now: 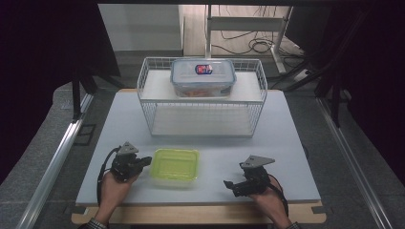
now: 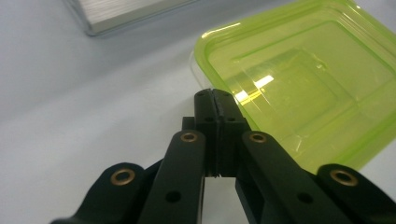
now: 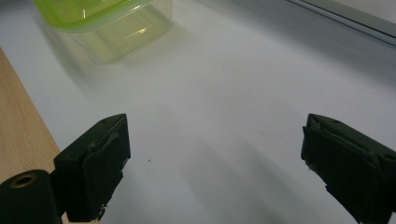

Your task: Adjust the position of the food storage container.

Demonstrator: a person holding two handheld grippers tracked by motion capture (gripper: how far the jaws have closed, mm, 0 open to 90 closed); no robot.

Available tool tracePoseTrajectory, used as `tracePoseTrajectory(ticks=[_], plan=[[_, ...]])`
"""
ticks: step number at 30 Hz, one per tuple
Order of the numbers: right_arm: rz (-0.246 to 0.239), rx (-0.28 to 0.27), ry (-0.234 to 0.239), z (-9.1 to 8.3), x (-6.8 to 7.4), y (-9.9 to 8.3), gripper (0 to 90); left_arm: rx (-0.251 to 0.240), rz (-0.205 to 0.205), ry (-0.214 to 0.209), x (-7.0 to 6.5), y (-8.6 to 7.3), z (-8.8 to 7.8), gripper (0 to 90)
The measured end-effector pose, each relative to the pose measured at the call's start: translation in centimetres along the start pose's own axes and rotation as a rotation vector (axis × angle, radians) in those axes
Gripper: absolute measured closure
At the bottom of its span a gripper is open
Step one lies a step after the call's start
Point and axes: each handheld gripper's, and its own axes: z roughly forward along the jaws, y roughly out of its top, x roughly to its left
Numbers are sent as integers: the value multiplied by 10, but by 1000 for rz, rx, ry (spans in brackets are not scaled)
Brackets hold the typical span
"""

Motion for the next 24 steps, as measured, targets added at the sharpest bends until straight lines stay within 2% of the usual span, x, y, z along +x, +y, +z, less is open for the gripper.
tracePoseTrajectory(ticks=[13, 24], plan=[[14, 6, -1, -1, -3, -1, 84, 3, 32, -72, -28, -2, 2, 899], [17, 7, 1, 0, -3, -2, 84, 2, 57, -130, -44, 0, 6, 899]])
